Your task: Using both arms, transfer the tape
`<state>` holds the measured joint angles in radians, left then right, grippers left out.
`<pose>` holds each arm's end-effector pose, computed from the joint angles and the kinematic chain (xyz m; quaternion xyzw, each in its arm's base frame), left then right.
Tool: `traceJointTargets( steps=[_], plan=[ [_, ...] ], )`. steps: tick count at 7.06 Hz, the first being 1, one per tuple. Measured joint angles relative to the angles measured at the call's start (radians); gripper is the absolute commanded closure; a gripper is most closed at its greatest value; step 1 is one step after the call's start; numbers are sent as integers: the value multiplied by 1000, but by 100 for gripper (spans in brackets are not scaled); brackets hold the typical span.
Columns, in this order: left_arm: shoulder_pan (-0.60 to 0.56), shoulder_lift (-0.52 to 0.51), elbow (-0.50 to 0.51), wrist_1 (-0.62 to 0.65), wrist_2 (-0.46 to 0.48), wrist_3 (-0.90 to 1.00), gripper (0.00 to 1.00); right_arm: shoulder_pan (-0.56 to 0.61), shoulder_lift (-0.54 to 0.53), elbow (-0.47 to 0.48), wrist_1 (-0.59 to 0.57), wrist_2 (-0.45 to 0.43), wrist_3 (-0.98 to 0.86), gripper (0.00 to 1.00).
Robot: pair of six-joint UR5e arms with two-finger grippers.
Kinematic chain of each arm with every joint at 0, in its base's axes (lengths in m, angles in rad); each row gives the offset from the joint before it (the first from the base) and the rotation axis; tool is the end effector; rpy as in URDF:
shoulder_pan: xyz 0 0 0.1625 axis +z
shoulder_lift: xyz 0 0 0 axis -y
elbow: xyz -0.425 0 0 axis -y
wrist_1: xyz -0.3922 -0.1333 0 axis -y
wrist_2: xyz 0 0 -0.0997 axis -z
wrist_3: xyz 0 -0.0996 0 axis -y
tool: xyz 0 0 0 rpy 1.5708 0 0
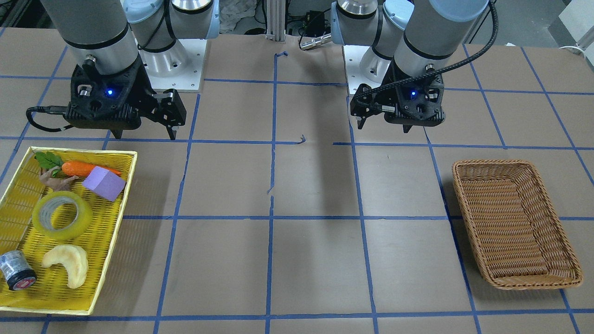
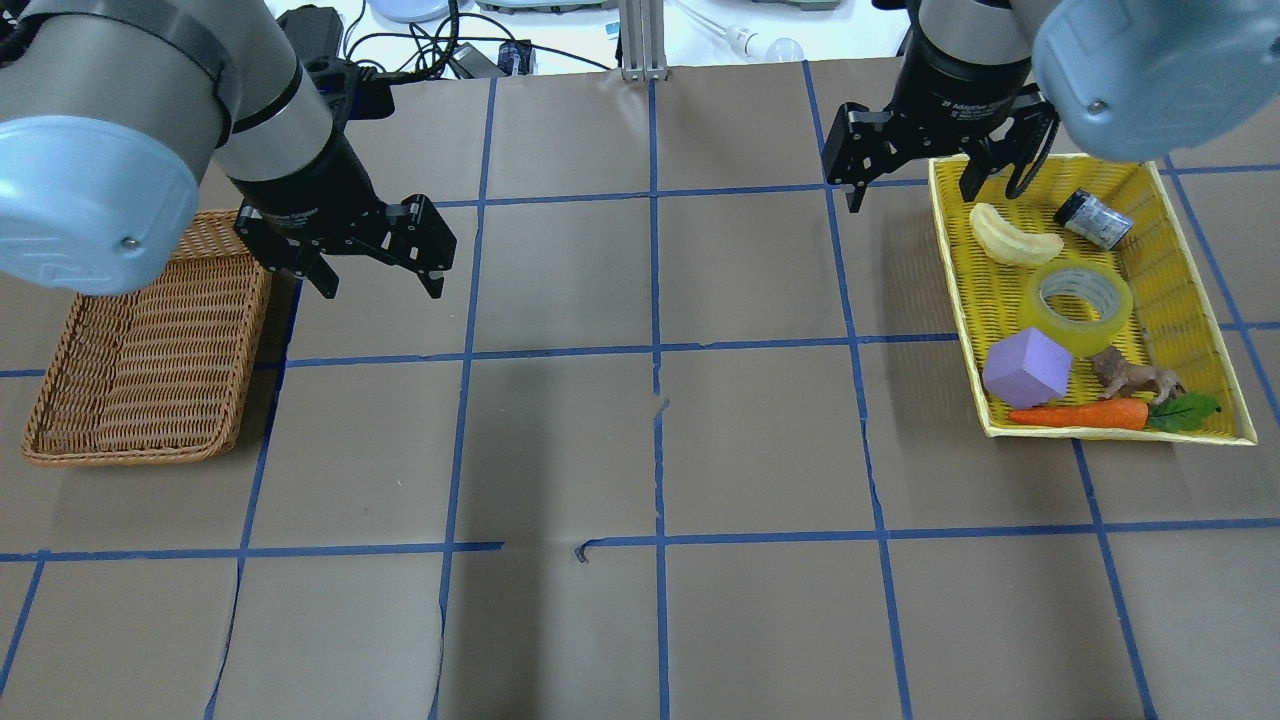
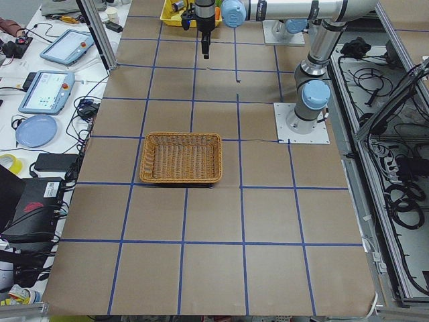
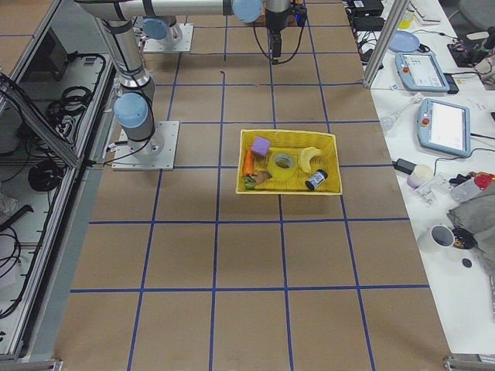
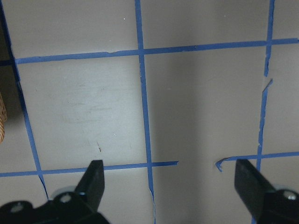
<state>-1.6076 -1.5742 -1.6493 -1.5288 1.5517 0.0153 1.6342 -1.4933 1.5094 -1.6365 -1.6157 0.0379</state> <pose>-0.1531 -0.4827 0.4519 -0.0259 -0.9994 -0.0201 0.0093 0.1621 -0.5203 0.4855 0.0122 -0.9994 0.0259 0.0212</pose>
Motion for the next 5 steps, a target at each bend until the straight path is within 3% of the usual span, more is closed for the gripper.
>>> traceJointTargets(
  steps=[5],
  plan=[
    [0,1,-10,1,1,-3,0,-3,2,2,-31,14,12,0]
  ],
)
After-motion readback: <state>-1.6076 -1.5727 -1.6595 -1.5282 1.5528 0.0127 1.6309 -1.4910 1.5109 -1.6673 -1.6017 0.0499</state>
